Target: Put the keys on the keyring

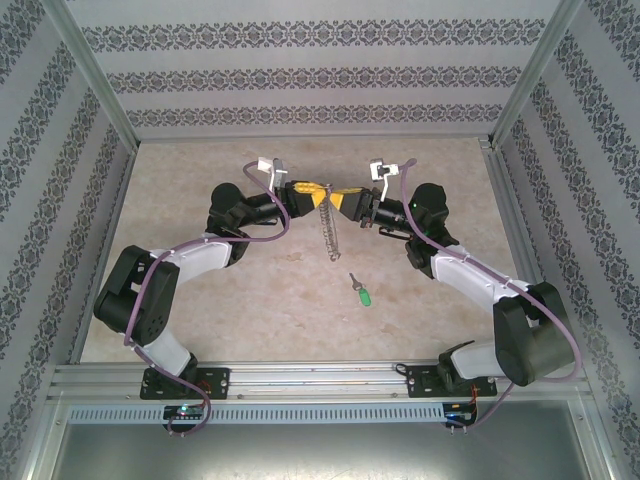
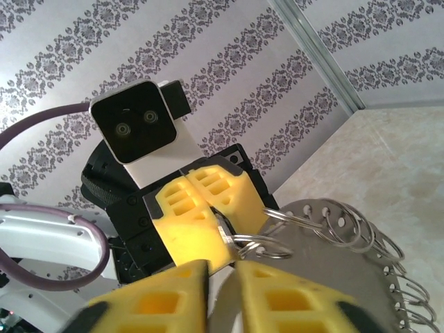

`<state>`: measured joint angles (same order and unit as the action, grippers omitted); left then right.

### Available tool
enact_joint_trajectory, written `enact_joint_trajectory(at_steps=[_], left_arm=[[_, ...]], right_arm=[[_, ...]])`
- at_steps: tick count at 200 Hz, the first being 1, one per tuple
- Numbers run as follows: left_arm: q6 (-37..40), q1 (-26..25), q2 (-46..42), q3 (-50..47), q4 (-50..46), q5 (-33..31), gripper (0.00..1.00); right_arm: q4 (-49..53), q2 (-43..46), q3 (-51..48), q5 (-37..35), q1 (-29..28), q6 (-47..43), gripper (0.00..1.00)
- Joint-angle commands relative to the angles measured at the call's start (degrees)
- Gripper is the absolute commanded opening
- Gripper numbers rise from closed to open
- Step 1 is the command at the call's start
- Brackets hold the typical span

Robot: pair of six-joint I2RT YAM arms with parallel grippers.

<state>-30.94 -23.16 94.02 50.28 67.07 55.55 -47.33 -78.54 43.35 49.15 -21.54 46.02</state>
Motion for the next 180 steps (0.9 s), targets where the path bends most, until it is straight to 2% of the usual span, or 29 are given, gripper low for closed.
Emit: enact_joint_trajectory(at_steps=[1,21,73,143,180], left_arm=[[0.47,-0.49,-1.36,0.28,0.91,3.79,0.0],[1.84,-0.49,-2.18,-0.09,-0.79,3.97,0.0],[4.65,-0.49,-2.83,1.48,-6.4,5.39,0.0],[4.13,-0.49,-2.55,2.62,-7.21,6.76,0.0],[5.0,-0.49,-2.61,3.17,-8.73,6.81,0.0]], right_arm=[[-2.87,2.88,1.04,-0.89,1.27,-0.93,0.33],[-0.92,5.33,0.32,-0.84,2.81,-1.27,0.35],[6.49,7.16,1.25,1.05,2.15,-4.6,0.35],[7.85,2.4,4.6,2.26,-0.92,-5.99,0.35],[8.62,1.33,4.16,2.97,-1.75,-6.79,0.31]])
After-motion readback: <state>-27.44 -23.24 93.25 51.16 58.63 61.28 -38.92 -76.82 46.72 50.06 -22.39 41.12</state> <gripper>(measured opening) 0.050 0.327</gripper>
